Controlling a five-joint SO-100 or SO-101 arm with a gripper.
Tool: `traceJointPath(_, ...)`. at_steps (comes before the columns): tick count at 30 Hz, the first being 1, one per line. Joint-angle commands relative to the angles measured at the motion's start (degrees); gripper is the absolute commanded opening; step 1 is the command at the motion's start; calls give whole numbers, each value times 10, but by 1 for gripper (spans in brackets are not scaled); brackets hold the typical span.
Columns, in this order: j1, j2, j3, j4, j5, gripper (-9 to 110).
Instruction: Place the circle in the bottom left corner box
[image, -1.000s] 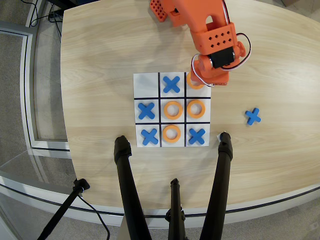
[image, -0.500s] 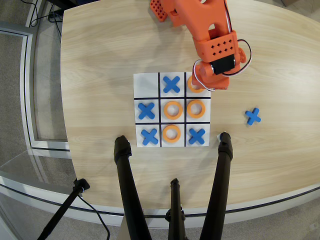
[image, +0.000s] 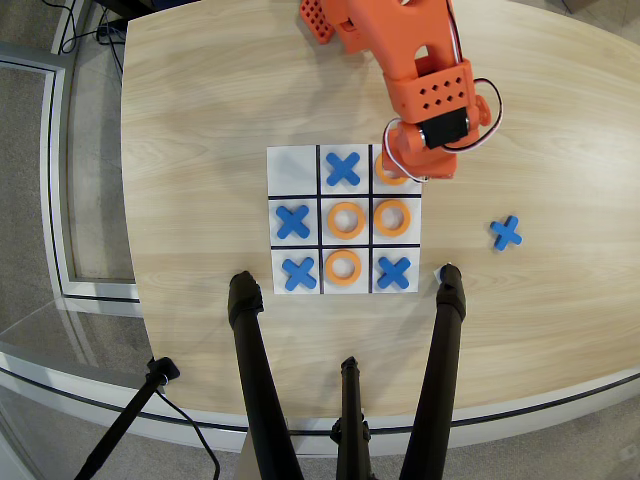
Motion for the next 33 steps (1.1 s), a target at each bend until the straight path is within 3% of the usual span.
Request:
traceJointPath(1,8,39,-54,40,-11,14)
traceJointPath(9,13,181,-167,197,-47,15)
traceJointPath(13,18,330,-140,281,-62,15)
traceJointPath(19,41,642,82,343,-132,15)
traceJointPath(23,71,794,274,296,-158,15)
traceJointPath(30,119,878,493,193,-176,14)
traceJointPath(33,139,907,541,193,-176,6)
